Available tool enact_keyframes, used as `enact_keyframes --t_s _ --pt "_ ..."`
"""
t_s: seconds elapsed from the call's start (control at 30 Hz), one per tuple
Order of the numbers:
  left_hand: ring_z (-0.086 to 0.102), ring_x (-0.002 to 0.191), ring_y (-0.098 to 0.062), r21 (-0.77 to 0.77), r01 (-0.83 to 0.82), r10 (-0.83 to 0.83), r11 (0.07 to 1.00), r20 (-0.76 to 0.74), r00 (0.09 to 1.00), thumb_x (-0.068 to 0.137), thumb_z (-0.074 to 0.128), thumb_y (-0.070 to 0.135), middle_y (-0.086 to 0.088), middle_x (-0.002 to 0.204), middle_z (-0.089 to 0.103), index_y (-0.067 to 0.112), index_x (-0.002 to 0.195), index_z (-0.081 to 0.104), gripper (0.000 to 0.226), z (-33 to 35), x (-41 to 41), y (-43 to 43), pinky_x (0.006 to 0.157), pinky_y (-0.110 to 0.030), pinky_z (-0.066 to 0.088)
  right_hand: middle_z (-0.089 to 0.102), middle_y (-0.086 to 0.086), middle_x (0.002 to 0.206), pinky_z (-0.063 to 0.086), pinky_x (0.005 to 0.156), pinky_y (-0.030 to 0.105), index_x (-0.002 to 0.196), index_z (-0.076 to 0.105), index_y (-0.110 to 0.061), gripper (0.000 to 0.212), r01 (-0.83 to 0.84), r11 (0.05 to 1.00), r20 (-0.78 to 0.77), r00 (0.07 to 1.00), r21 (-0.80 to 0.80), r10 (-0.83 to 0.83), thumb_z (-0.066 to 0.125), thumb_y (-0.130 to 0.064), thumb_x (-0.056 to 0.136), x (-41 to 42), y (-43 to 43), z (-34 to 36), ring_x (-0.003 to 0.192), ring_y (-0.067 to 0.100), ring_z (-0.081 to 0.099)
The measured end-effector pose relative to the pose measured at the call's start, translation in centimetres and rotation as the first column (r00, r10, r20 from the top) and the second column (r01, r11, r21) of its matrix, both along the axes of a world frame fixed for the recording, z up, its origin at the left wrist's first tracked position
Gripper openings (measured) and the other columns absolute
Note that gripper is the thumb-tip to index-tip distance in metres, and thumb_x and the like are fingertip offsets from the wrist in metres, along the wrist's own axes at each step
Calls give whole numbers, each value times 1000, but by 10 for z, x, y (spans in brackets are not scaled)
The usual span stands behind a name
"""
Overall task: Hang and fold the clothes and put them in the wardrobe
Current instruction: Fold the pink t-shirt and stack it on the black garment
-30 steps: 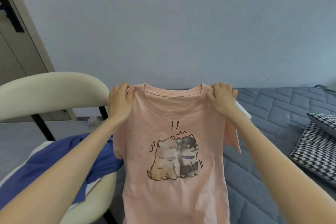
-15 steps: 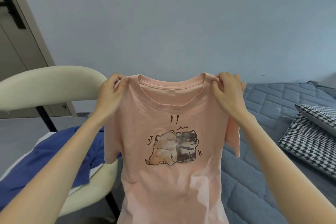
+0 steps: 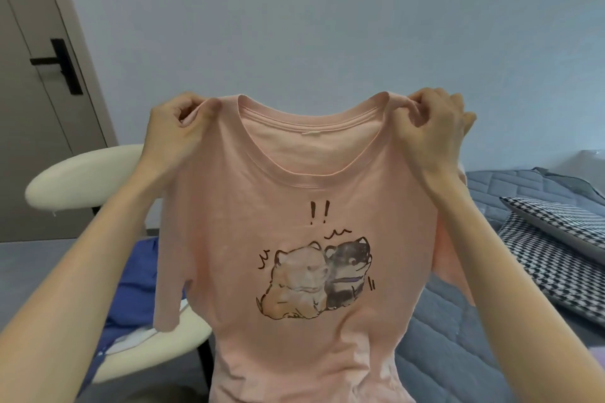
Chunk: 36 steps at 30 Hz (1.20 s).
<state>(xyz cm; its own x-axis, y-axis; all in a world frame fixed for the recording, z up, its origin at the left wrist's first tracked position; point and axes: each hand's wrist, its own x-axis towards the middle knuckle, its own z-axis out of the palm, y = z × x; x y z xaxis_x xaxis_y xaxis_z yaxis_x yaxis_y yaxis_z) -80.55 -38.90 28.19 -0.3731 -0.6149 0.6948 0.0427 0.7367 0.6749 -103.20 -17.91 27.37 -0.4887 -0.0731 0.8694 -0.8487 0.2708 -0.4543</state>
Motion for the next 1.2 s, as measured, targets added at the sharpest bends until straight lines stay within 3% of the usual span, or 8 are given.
enact_keyframes --t_s 0.2,0.3,0.47,0.57,0.77,0.93,1.07,1.2 --pt "46 56 6 54 26 -39 998 263 964 94 56 27 2 72 56 9 84 64 22 -54 -15 -17 56 -7 36 53 -7 75 15 74 29 74 58 -18 20 -14 960 149 988 278 -28 45 -29 82 -15 -4 -47 84 15 38" --pt "47 58 1 110 36 -74 993 363 929 93 57 25 5 66 54 5 81 64 24 -103 -29 -28 54 -11 34 44 -6 60 18 73 33 59 47 -18 24 -50 911 239 970 410 -55 38 -31 78 -29 -12 -85 78 22 41" --pt "52 69 -9 208 -12 -91 978 480 872 93 57 31 6 73 60 13 83 64 22 -166 -59 -49 63 -21 38 44 -4 57 23 73 34 52 39 -20 29 -99 852 346 933 514 -100 41 -24 81 -57 -35 -143 79 28 49" --pt "55 77 -15 222 -59 -71 973 536 841 93 56 35 6 77 61 14 87 64 24 -191 -78 -66 67 -30 39 51 -1 62 31 77 38 58 49 -14 26 -151 824 410 906 546 -106 43 -21 82 -77 -53 -172 82 29 50" --pt "55 82 -20 242 -164 -18 956 609 793 94 52 36 1 86 61 17 91 59 21 -232 -116 -101 70 -35 42 53 4 67 19 78 34 70 57 -4 26 -167 703 408 893 691 -189 41 -16 87 -113 -98 -217 88 29 43" --pt "51 81 -24 223 -200 17 954 626 780 95 49 24 -2 84 54 12 86 53 15 -260 -144 -122 60 -33 33 49 3 70 20 80 36 75 56 -7 24 -143 598 349 905 789 -243 39 -16 89 -142 -132 -241 93 29 42" --pt "45 103 -27 170 -335 154 927 641 752 96 45 17 -7 109 43 12 99 56 12 -285 -160 -124 80 -36 38 58 7 99 23 85 38 92 61 -10 27 -129 513 310 907 848 -284 35 -17 92 -153 -148 -269 105 31 41" --pt "40 120 -25 105 -273 148 956 633 760 98 44 13 -10 129 40 11 121 55 26 -305 -165 -103 95 -35 32 40 6 145 13 103 37 132 51 -16 38 -156 521 343 895 839 -284 42 -21 96 -141 -155 -300 132 28 28"
